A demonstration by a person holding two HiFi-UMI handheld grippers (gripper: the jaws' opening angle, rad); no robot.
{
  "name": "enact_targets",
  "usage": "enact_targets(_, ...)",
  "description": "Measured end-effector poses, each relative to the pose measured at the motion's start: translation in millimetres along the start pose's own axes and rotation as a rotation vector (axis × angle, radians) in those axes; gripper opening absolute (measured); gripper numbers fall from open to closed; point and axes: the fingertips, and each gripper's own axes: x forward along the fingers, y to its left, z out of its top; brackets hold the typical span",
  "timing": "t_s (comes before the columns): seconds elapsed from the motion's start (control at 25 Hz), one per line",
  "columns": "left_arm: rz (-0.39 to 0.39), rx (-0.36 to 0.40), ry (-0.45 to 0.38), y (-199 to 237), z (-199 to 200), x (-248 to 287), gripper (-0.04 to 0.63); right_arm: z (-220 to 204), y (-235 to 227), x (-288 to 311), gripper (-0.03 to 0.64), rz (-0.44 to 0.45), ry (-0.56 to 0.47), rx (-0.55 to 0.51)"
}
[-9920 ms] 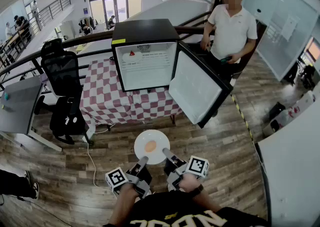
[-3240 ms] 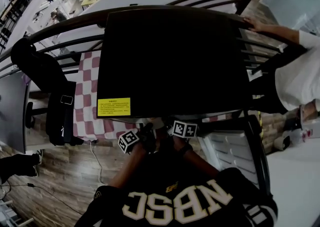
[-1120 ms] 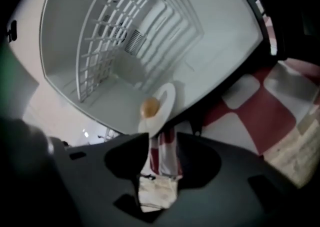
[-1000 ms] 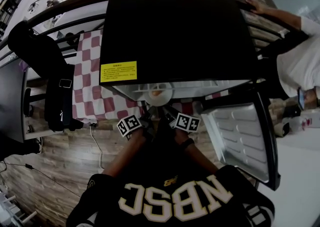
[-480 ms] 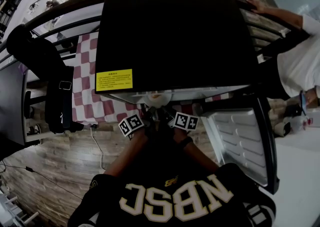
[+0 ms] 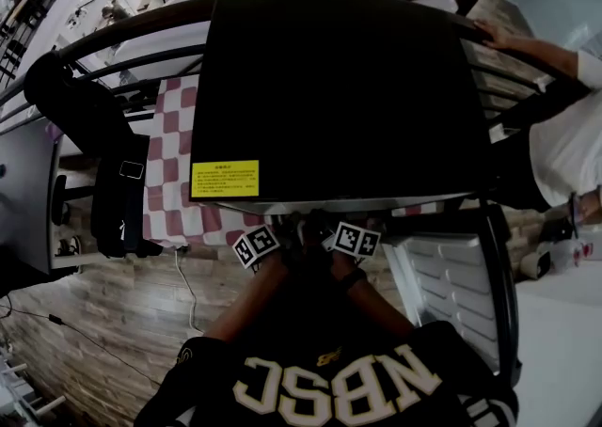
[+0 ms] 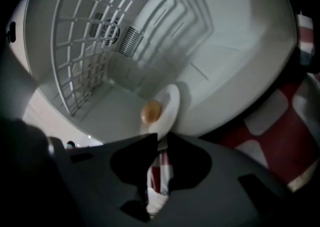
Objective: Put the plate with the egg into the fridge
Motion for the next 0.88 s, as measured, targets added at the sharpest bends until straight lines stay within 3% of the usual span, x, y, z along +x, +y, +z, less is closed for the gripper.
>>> enact_targets(0.52, -0.031, -0.003, -0.061, -10.9, 20.7, 21.7, 0.048, 31.9, 1.9, 19.0, 0.077, -0.035, -0.006, -0.088)
enact_targets(0.88, -0.103, 0.042, -0.042, -20.6, 18.0, 18.1, 0.073, 34.9, 5.2, 17.8, 0.104, -0.091, 0.005, -0.248)
